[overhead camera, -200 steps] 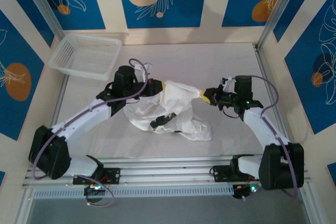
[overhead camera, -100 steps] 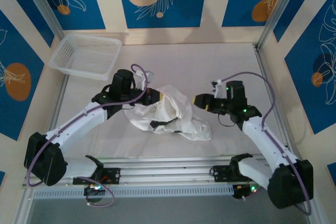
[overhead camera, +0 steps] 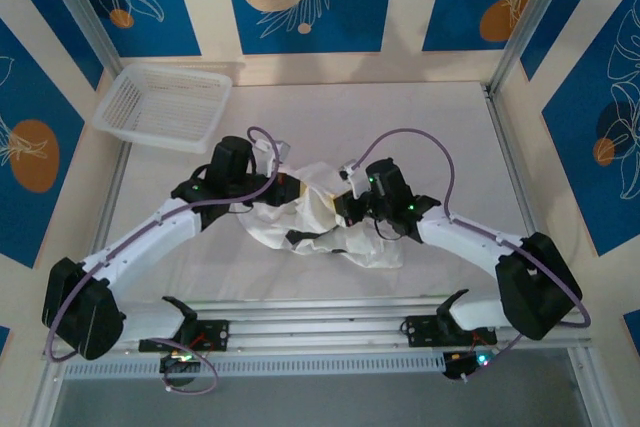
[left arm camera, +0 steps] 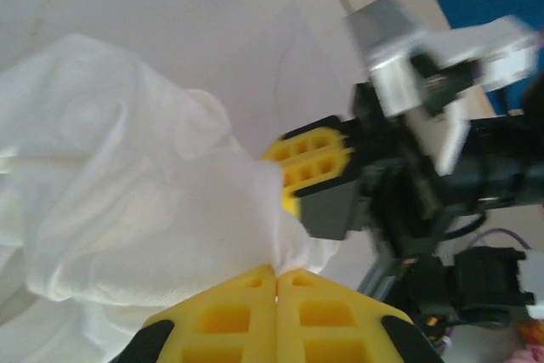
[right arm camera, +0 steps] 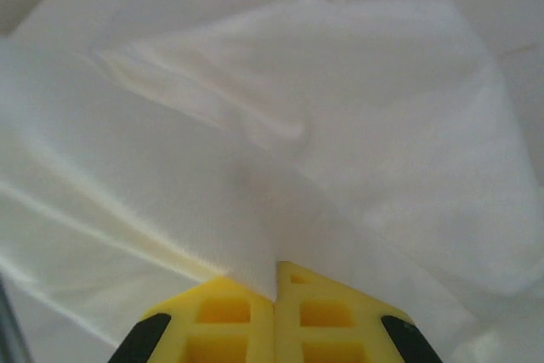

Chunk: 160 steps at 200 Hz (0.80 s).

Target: Fold the inside-out t-shirt

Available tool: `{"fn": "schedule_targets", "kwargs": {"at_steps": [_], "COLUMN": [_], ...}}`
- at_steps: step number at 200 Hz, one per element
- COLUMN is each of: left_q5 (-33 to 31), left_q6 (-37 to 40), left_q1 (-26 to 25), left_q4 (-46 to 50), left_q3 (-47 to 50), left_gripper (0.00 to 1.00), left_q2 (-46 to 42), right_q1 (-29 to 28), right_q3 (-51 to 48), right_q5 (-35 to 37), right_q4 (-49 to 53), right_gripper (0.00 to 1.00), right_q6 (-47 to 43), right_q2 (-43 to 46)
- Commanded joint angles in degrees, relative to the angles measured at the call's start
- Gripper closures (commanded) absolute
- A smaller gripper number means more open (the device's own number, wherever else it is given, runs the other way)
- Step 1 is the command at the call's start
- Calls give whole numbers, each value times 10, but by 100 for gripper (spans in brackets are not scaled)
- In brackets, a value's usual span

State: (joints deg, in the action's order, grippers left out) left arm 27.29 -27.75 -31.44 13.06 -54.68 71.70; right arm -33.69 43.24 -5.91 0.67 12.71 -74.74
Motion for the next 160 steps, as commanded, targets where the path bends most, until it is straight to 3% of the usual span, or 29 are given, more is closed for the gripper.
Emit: {"fn": "schedule_targets", "kwargs": {"at_steps": [1,16,33,65,95,111,133,151,160], "left_q5": [-74,-80,-54,-102,-122,-165,-229,-295,-330], "left_q6": [51,76,73,85,43,-22,-80,-89,-80], "left_q1": [25,41,53,59,48,9,-92,-172,-200], "left_q4": [28,-3,-39,-3,16,21,36,73,103], "left_q3": [-8,-9,-6,-1,50,75,59,8,-23], "left_gripper": [100,100,98,70,65,70,78,76,66], "left_q2": [25,62,73,18,-96,-161,-181,-125,-83], "right_q1": [26,59,85,104,110,117,125,130,130], "right_q3": [24,-3,-13,13,26,36,35,39,40], "right_q5": [-203,-364,-445,-464,-430,-398,-388,-374,-373], "right_q4": [-7,-110,-193,-138,-120,-96,-95,-86,-86], "right_gripper": [100,100,100,100,100,100,100,100,100], "right_q6": [64,179,285,289,305,303,312,319,322], "right_q2": [66,93,95,68,41,32,22,15,15]}}
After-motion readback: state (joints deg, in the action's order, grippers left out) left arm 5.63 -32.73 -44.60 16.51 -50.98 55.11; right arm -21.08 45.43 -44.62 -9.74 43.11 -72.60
